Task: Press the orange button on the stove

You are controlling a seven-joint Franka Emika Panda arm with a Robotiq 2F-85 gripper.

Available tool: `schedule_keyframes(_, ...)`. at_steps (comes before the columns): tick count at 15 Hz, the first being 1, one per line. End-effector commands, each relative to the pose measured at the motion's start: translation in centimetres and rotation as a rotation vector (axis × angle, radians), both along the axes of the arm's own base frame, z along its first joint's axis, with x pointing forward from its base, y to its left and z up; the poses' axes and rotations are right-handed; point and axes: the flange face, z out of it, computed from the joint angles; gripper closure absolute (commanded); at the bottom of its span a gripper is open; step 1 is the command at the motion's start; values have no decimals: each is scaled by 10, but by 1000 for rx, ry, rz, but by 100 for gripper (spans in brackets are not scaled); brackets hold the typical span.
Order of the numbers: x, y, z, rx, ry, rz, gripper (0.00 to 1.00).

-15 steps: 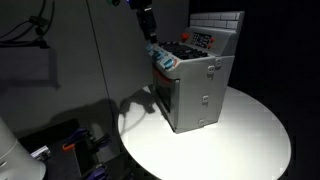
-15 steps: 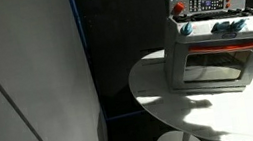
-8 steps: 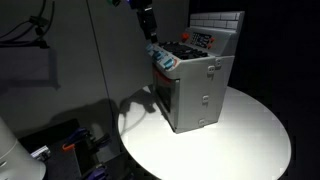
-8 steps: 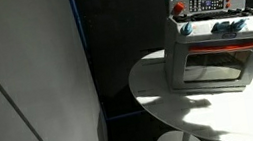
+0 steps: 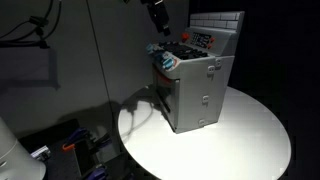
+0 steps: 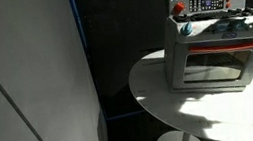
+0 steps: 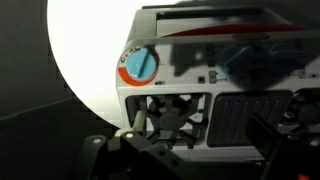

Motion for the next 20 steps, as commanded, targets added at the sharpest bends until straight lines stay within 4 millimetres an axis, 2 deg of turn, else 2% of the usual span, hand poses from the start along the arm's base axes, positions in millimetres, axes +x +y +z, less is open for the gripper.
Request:
schedule_keyframes(1, 27, -14, 6, -27, -41, -63, 0)
schedule_keyframes(13, 101, -58, -18, -80, -98, -234, 0)
schedule_keyframes(20, 132, -66, -22, -88, -118, -271, 0)
